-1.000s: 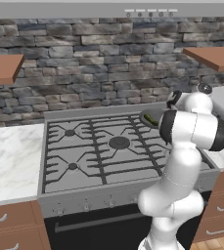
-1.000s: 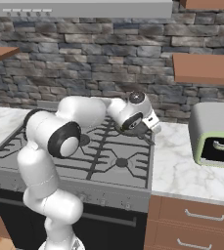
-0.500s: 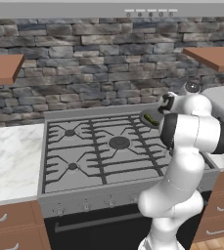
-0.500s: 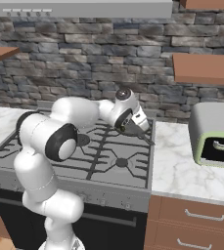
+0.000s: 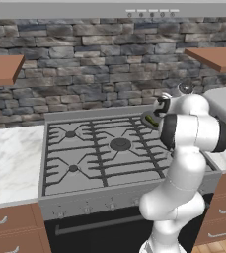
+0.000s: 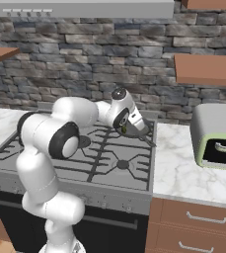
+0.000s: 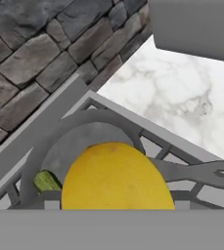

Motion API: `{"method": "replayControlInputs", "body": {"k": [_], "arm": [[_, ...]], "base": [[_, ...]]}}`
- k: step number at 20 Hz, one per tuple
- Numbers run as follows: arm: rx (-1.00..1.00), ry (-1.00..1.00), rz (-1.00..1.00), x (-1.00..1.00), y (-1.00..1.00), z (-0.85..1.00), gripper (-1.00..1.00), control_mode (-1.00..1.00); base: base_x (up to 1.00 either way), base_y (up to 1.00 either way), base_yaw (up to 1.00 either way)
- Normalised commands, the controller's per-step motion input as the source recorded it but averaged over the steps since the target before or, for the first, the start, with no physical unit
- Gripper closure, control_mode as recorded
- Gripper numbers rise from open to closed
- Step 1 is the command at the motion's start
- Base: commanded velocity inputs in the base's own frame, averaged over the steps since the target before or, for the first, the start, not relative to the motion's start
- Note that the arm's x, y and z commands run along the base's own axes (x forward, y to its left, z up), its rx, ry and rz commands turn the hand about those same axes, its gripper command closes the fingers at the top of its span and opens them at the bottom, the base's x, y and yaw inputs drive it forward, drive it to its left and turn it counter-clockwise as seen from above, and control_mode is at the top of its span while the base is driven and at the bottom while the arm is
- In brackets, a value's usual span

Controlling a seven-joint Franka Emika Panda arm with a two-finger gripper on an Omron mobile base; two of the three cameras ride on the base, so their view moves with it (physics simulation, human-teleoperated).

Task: Put the squash and lemon in the pan. Then turn on the rear right burner and set the heat to medium.

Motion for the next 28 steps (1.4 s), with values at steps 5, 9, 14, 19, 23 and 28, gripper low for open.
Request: {"method": "replayControlInputs", "body": {"k": [5,9,14,19,23,28], "arm": [[0.0,0.07,0.02,0.2,0.04,-0.3,1.0,-1.0],[0.0,0.07,0.03,0.19,0.06,-0.27,1.0,-1.0],[0.0,0.06,0.03,0.22,0.07,-0.21,1.0,-1.0],[0.0,0.07,0.03,0.26,0.06,-0.26,1.0,-1.0],[0.0,0.06,0.02,0.23,0.05,-0.26,1.0,-1.0],[0.0,0.02,0.04,0.11,0.0,-0.21,1.0,-1.0]], "base": [[0.0,0.0,0.0],[0.0,0.0,0.0],[0.0,0.0,0.0],[0.0,0.0,0.0],[0.0,0.0,0.0],[0.0,0.0,0.0]]}}
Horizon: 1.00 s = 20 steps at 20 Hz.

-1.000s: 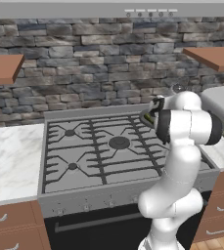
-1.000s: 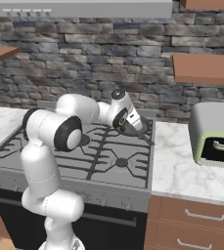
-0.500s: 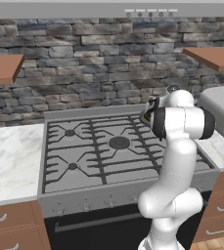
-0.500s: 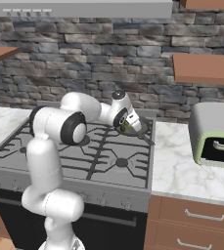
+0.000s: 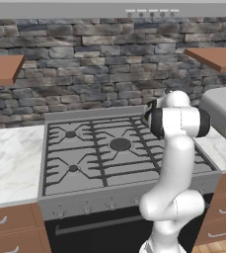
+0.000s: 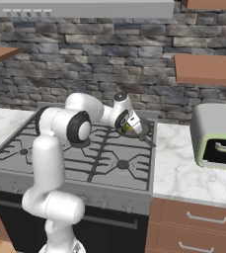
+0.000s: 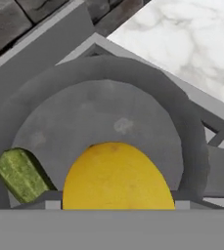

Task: Put the squash and lemon in the pan. Then turn on the rear right burner and set the heat to medium.

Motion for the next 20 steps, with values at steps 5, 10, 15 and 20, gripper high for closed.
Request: {"method": "replayControlInputs", "body": {"k": [5,10,15,20], "arm": [[0.0,0.0,0.05,0.02,0.0,-0.19,1.0,-1.0],[0.0,0.0,0.05,0.0,0.0,-0.09,-1.0,-1.0],[0.0,0.0,0.06,0.0,0.0,-0.01,-1.0,-1.0],[0.01,-0.05,0.07,0.0,0.0,0.0,-1.0,-1.0]], "base": [[0.0,0.0,0.0],[0.0,0.0,0.0],[0.0,0.0,0.0],[0.0,0.0,0.0]]}}
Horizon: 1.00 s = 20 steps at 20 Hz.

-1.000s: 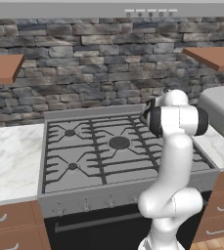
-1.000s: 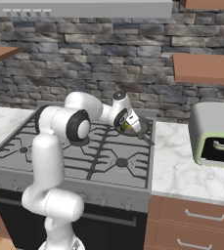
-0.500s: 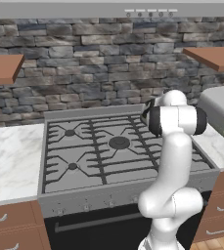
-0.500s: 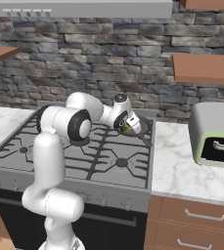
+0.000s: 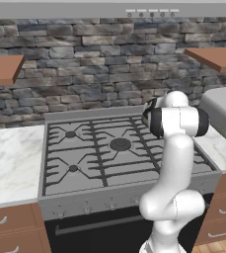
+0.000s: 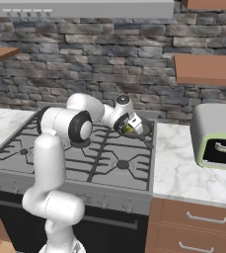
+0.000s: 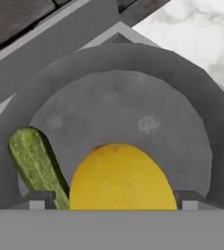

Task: Put the squash and lemon in the pan. Then turn on the rear right burner and set the heat to medium.

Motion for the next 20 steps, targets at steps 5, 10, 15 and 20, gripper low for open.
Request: {"method": "replayControlInputs", "body": {"k": [5,10,15,20], "arm": [[0.01,-0.17,0.07,-0.05,0.0,0.23,-1.0,-1.0],[0.0,-0.19,0.07,-0.29,0.0,0.37,-1.0,-1.0],[0.0,-0.15,0.04,-0.59,0.0,0.31,-1.0,-1.0],[0.0,-0.19,0.01,-0.76,0.0,0.63,-1.0,-1.0]], "base": [[0.0,0.0,0.0],[0.0,0.0,0.0],[0.0,0.0,0.0],[0.0,0.0,0.0]]}}
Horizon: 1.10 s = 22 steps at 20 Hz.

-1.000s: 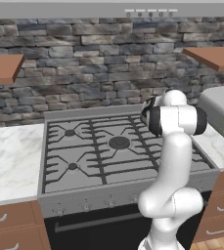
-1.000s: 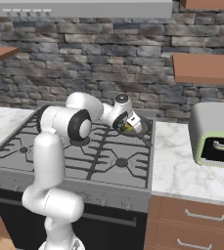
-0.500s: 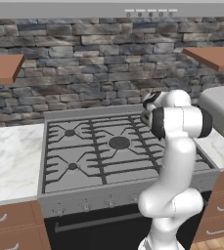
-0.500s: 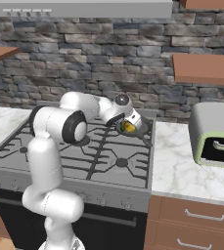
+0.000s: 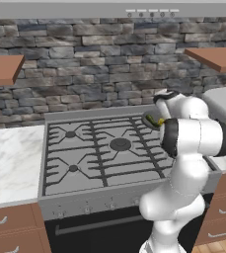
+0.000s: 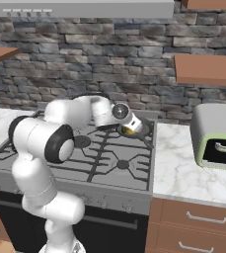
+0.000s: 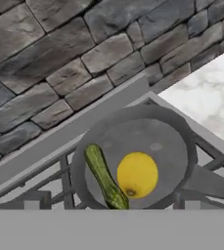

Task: Put the squash and lemon in the pan. Then turn on the rear right burner and set the heat to medium.

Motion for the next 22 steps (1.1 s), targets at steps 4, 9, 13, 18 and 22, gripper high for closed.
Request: {"method": "replayControlInputs", "body": {"k": [4,9,13,18,22], "arm": [[0.0,-0.16,0.0,-0.7,0.0,0.92,-1.0,-1.0],[0.0,-0.02,-0.01,-0.74,0.0,0.8,-1.0,-1.0],[0.0,0.0,-0.04,-0.82,0.0,0.63,-1.0,-1.0],[0.0,0.0,-0.03,-0.78,0.0,0.66,-1.0,-1.0],[0.0,0.0,0.0,-0.78,0.0,0.69,-1.0,-1.0]], "base": [[0.0,0.0,0.0],[0.0,0.0,0.0],[0.0,0.0,0.0],[0.0,0.0,0.0],[0.0,0.0,0.0]]}}
